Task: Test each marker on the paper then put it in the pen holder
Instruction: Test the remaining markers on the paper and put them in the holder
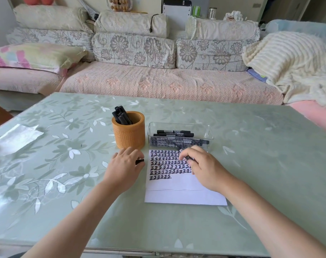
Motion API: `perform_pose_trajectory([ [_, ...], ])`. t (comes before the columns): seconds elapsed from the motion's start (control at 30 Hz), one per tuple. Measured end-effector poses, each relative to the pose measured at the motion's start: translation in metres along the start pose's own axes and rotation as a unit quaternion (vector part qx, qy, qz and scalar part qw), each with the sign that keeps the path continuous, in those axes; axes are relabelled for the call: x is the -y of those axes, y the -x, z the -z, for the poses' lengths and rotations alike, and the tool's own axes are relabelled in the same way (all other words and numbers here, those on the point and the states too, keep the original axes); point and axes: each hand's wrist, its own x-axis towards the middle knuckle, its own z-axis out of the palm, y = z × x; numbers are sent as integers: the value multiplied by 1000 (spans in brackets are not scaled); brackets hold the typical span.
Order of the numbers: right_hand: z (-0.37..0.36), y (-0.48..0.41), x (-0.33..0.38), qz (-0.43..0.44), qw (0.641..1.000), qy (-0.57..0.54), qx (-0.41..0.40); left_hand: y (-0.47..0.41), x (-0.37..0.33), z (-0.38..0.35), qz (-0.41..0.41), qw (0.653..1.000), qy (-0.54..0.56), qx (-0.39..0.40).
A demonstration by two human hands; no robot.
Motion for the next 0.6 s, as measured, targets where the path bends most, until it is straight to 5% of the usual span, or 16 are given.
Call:
perform_pose_trajectory([
  [0.17,0,0,4,-8,999,-50,-3,5,-5,1,-19,998,34,-42],
  [0.33,-3,4,11,6,993,-106,-43,19,-35,7,-163,980,114,-27],
  [0.6,-21,6,14,-136,932,-333,-46,37,-47,0,-237,964,117,22],
])
